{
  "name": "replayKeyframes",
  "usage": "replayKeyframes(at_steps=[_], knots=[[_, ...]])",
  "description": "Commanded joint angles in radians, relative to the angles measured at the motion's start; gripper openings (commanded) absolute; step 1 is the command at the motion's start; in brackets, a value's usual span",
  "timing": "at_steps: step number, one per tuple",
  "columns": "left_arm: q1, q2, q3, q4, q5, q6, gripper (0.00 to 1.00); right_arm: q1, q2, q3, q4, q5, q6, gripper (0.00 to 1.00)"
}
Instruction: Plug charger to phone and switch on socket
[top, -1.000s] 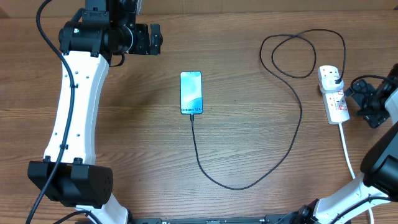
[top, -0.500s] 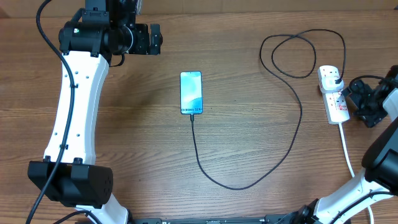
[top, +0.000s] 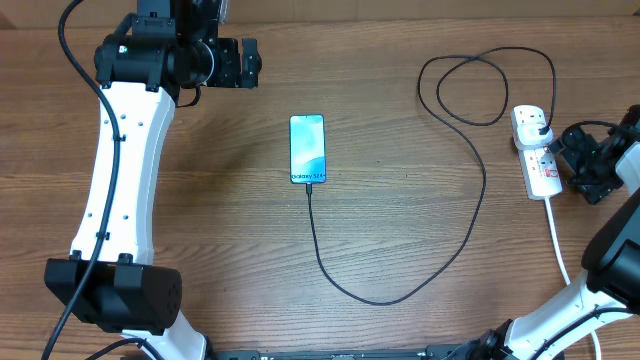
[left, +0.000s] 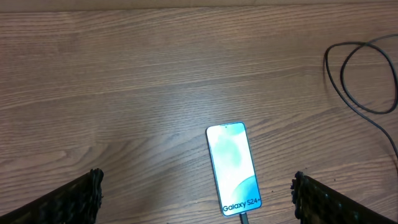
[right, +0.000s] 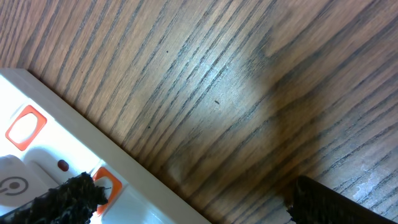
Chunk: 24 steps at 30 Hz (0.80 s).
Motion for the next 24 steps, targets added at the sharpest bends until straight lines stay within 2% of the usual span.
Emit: replayKeyframes(at_steps=[1, 24], knots=[[-0.002, -0.001, -0.003, 0.001, -0.009, 0.015, 1.00, 0.022, 0.014, 0.000, -0.008, -0.020, -0.013, 1.00], [-0.003, -0.001, -0.003, 0.001, -0.009, 0.015, 1.00, 0.051, 0.065, 0.000, -0.034, -0.010, -0.043, 1.00]])
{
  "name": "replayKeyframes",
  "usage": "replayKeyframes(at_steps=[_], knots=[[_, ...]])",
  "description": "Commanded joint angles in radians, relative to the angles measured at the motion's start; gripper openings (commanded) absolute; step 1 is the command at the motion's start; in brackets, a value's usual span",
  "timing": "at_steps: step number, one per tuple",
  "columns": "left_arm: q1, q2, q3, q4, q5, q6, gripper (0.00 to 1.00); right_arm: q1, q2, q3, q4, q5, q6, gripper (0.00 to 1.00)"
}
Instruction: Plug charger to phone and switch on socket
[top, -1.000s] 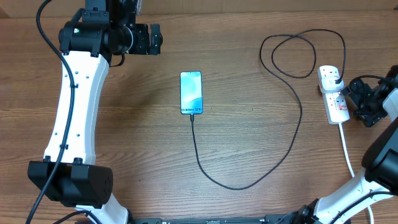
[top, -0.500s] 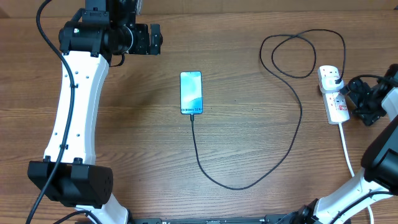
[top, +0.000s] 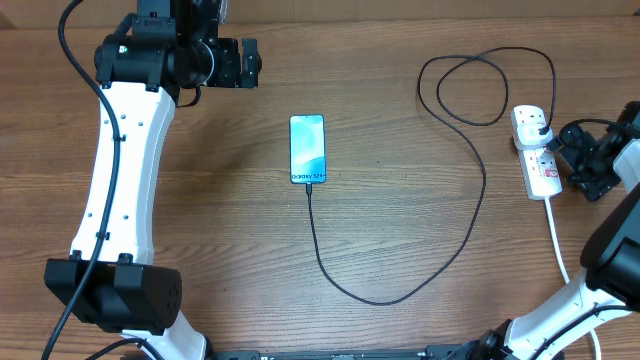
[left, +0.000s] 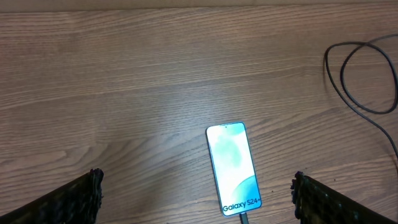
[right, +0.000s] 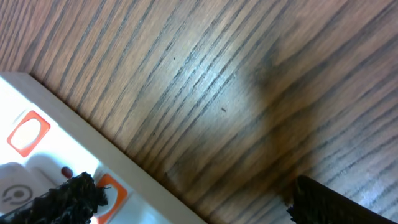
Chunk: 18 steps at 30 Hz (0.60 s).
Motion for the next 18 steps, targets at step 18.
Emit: replayKeyframes(at_steps=[18], knots=[[-0.003, -0.001, -0.003, 0.001, -0.009, 0.015, 1.00, 0.034, 0.051, -0.016, -0.050, -0.090, -0.083, 1.00]])
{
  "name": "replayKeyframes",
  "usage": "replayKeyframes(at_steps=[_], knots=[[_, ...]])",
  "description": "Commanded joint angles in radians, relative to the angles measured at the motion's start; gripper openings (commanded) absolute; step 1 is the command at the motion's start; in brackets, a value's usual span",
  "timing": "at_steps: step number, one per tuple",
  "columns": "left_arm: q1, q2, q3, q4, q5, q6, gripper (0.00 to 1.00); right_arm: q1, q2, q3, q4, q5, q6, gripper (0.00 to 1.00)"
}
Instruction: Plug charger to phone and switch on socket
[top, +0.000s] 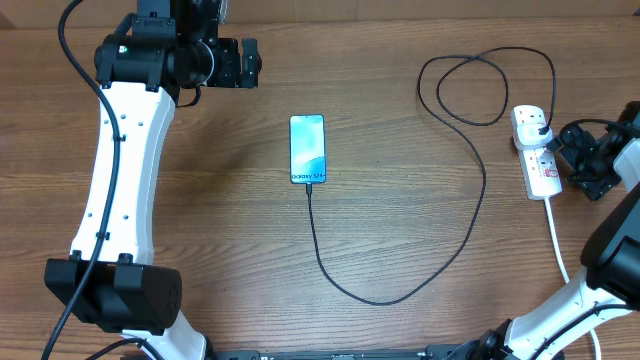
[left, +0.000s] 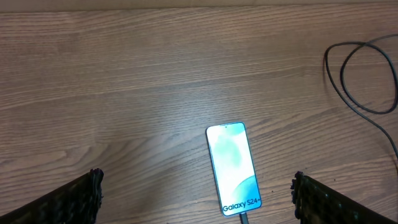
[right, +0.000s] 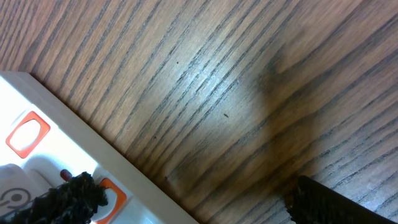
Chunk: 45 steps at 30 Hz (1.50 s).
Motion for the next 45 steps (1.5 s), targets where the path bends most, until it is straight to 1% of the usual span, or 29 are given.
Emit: replayKeyframes(at_steps=[1, 32, 36, 40, 43, 45], knots=[[-0.003, -0.001, -0.003, 0.001, -0.009, 0.015, 1.00, 0.036, 0.044, -0.022, -0.053, -0.083, -0.055, 1.00], [-0.003, -0.001, -0.003, 0.001, -0.009, 0.015, 1.00, 0.036, 0.035, -0.014, -0.102, -0.127, -0.047, 1.00], [-0.003, -0.001, -0.003, 0.001, -0.009, 0.015, 1.00, 0.034, -0.013, 0.013, -0.137, -0.089, 0.007, 1.00], [-0.003, -0.001, -0.003, 0.001, -0.009, 0.015, 1.00, 0.034, -0.102, 0.017, -0.156, -0.009, 0.075, 1.00], [-0.003, -0.001, -0.003, 0.001, -0.009, 0.015, 1.00, 0.034, -0.185, 0.017, -0.174, 0.050, 0.105, 1.00], [-0.003, -0.001, -0.003, 0.001, -0.009, 0.015, 1.00, 0.034, -0.225, 0.017, -0.182, 0.053, 0.105, 1.00]])
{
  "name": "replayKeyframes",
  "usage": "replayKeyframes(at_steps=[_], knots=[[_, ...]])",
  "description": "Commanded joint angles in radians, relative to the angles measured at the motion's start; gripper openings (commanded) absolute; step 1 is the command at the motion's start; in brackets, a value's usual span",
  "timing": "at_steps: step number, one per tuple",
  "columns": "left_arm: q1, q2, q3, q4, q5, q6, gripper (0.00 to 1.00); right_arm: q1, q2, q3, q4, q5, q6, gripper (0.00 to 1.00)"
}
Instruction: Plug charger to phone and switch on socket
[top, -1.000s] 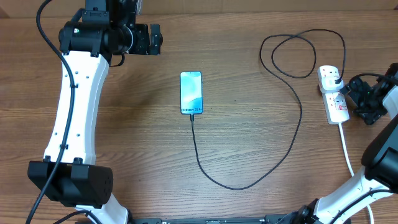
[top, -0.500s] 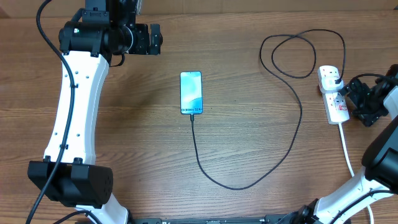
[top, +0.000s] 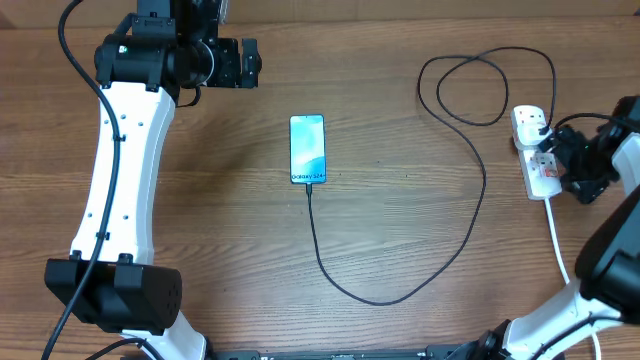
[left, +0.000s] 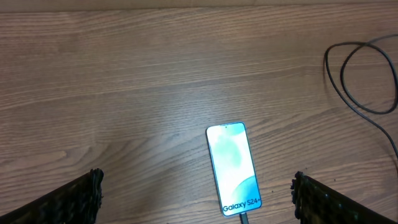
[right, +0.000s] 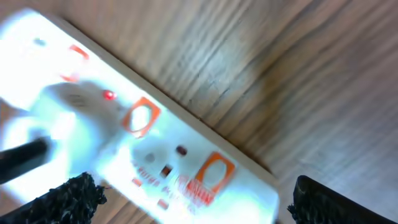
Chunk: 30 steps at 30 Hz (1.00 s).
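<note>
The phone (top: 307, 148) lies face up mid-table, its screen lit, with the black charger cable (top: 470, 215) plugged into its bottom end. The cable loops round to the white plug (top: 532, 122) seated in the white socket strip (top: 541, 170). My right gripper (top: 563, 160) is open and straddles the strip from the right. The blurred right wrist view shows the strip (right: 186, 155) between the fingers, with orange switches and a small red lamp (right: 109, 95) glowing beside the plug (right: 74, 109). My left gripper (top: 243, 62) hovers open at the back left, clear of the phone (left: 234, 168).
The strip's white lead (top: 558, 250) runs toward the front right of the wooden table (top: 200, 220). The charger cable makes a double loop (top: 480, 85) at the back right and a long bend (top: 380, 295) near the front middle.
My right gripper has shifted left over the socket strip, which now fills the space between its fingers in the wrist view. A red lamp glows by the plug. The left arm is unchanged.
Throughout, the phone lay with the cable plugged in and the left gripper hung open at the back left. My right gripper stayed open just right of the strip, edging slightly, with only the strip's corner in its view. Now it is over the strip and a lamp glows.
</note>
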Motion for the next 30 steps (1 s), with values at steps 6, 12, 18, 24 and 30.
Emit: replayKeyframes(at_steps=[6, 12, 18, 24, 30], knots=[[-0.003, -0.001, -0.003, 0.001, -0.009, 0.015, 1.00, -0.002, -0.219, 0.003, -0.051, 0.054, 0.043, 1.00], [-0.003, -0.001, -0.003, 0.001, -0.009, 0.015, 1.00, -0.001, -0.344, 0.003, -0.148, 0.053, 0.089, 1.00], [-0.003, -0.001, -0.003, 0.001, -0.009, 0.015, 1.00, 0.064, -0.534, -0.060, -0.235, 0.017, 0.084, 1.00], [-0.003, -0.001, -0.003, 0.001, -0.009, 0.015, 1.00, 0.234, -0.764, -0.188, -0.215, 0.016, 0.087, 1.00], [-0.003, -0.001, -0.003, 0.001, -0.009, 0.015, 1.00, 0.423, -0.980, -0.269, -0.249, 0.016, 0.088, 1.00]])
